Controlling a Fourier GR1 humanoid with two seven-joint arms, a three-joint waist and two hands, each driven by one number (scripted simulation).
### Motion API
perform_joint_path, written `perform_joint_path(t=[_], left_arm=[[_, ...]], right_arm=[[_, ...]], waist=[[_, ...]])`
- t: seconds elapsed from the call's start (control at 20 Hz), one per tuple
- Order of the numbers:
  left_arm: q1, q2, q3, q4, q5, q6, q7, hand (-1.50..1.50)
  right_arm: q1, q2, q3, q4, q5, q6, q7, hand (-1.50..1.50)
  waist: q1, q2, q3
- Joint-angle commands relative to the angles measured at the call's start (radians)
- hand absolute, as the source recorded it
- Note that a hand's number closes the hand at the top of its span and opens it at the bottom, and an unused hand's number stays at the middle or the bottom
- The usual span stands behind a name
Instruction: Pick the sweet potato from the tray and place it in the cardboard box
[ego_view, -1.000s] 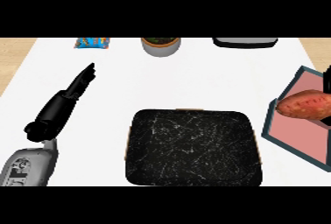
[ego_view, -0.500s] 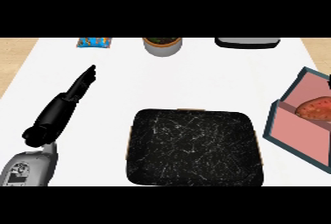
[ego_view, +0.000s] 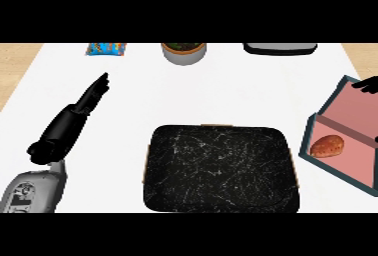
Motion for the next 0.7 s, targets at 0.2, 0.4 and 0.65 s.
perform_joint_path(t=[0.2,0.4,0.65], left_arm=[[0.032,0.013,0.015,0.007,0.002,-0.004,-0.013,0.0],[0.009,0.014,0.029,0.03,0.013,-0.008,-0.024,0.0],[-0.049,-0.019,-0.007,0.07,-0.038,0.025,-0.026,0.0]], right_arm=[[-0.098,0.166,-0.352,0.192,-0.431,0.118,0.046,-1.5],[-0.169,0.101,-0.469,0.334,-0.539,0.167,0.209,-1.5],[-0.24,-0.028,-0.523,0.528,-0.555,0.148,0.175,-1.5]], waist=[[-0.015,-0.006,0.0],[-0.011,0.0,-0.001],[0.008,0.009,0.001]])
